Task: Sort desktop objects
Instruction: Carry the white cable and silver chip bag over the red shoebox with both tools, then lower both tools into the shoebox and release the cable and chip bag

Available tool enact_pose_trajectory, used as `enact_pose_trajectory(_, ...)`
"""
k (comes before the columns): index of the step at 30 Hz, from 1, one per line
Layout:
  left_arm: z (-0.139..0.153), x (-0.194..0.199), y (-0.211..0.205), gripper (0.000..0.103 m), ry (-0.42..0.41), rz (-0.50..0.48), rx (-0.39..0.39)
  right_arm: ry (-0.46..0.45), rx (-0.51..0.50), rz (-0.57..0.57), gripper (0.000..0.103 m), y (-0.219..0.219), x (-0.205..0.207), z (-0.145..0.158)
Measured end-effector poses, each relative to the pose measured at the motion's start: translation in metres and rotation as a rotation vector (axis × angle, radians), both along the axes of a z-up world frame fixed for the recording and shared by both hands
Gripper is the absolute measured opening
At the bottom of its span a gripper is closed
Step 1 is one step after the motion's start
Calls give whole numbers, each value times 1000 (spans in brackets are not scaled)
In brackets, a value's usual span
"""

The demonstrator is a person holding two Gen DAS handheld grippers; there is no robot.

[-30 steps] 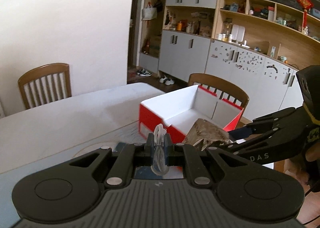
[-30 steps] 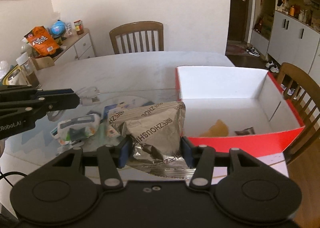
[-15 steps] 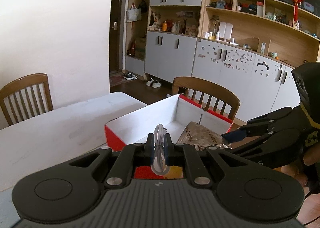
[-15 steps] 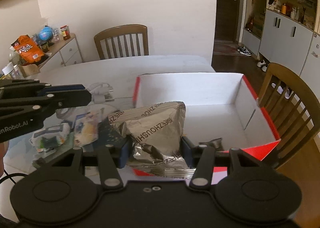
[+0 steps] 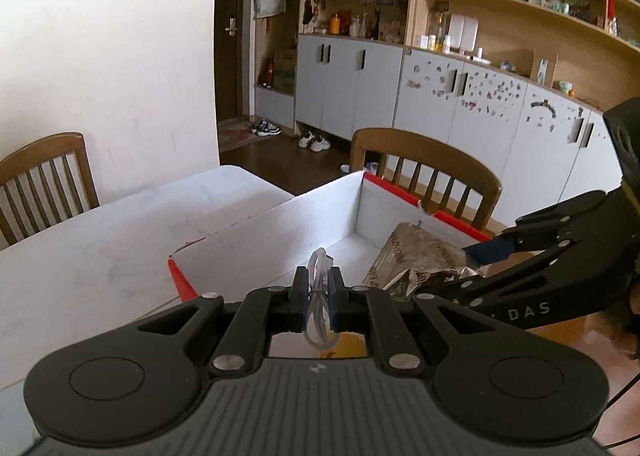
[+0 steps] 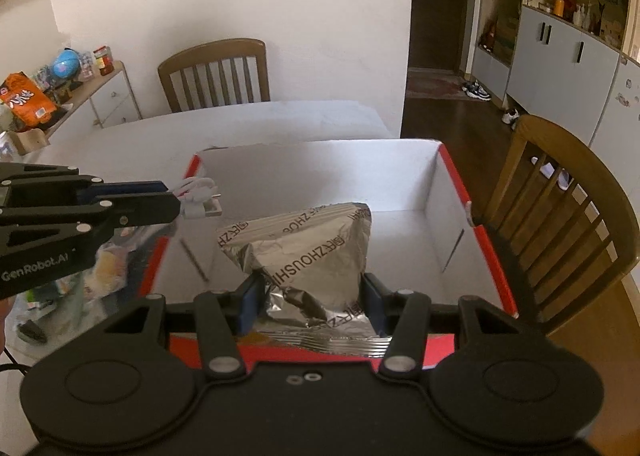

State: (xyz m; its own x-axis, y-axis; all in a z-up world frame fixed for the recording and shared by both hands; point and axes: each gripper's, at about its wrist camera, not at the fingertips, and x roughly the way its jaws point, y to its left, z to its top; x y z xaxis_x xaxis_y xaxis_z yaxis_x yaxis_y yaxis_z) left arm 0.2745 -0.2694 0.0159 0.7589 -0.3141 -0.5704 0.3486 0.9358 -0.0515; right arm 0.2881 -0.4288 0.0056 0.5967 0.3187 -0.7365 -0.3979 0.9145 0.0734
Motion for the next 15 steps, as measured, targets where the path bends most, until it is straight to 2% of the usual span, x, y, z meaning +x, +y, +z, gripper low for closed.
enact_pose_trajectory(15, -34, 59, -21, 8, 111, 16, 82, 70, -60, 14, 52, -6, 51, -39)
